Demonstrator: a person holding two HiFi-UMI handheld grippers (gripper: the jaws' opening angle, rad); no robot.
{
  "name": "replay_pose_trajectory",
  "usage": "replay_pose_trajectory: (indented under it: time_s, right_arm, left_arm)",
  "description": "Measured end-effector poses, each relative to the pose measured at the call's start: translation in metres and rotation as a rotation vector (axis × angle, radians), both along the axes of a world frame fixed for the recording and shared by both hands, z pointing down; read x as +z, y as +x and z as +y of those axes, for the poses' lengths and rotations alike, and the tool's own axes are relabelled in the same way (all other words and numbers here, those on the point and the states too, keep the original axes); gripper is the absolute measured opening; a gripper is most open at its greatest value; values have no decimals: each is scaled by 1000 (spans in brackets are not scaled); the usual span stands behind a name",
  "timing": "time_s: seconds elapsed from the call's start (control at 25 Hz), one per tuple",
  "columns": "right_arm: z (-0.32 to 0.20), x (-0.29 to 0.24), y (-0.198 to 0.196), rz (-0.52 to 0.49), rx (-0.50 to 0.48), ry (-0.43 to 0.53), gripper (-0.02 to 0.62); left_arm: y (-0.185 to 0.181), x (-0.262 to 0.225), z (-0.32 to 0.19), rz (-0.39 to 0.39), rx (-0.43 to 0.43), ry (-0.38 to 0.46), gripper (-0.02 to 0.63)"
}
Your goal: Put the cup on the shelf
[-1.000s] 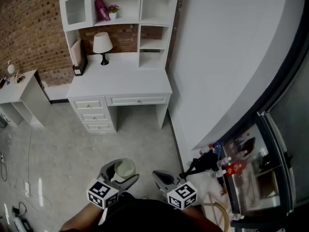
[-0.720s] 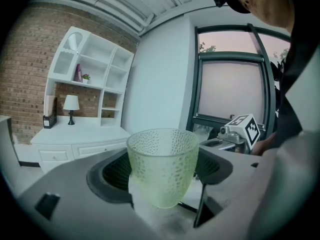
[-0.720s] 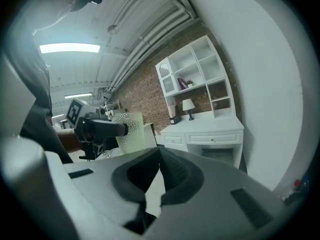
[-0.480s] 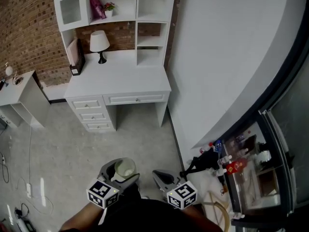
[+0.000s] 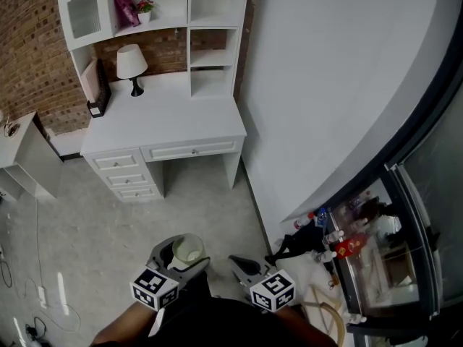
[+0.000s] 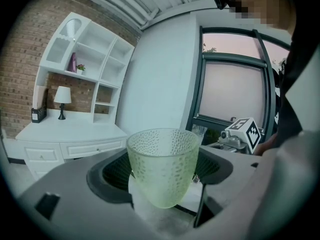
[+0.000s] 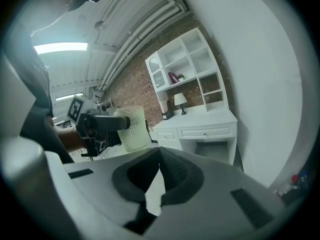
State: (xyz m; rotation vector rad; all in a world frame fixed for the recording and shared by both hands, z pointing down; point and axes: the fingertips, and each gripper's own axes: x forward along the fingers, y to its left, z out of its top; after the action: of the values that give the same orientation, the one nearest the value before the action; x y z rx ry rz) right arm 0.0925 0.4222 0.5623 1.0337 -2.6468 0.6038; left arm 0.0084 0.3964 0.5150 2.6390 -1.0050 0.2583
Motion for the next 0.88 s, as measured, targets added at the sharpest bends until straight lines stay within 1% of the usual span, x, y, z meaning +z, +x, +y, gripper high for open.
replay_pose_trajectory:
  time_s: [0.16, 0.28, 0.6, 0.88]
  right_arm:
    - [-30, -1, -10, -14, -13, -9, 5]
    - [-58, -5, -20, 0, -35, 1, 5]
    - [-150, -23, -40, 17, -51, 46, 5]
    - [-214, -31, -57, 27, -45, 58, 5]
  left_arm:
    - [-5, 7, -27, -5, 4, -12, 379]
    - [-13, 9, -52, -6, -5, -19, 379]
    - [-38, -12, -138, 25, -36, 33, 379]
    - [-51, -15, -196, 22, -25, 36, 379]
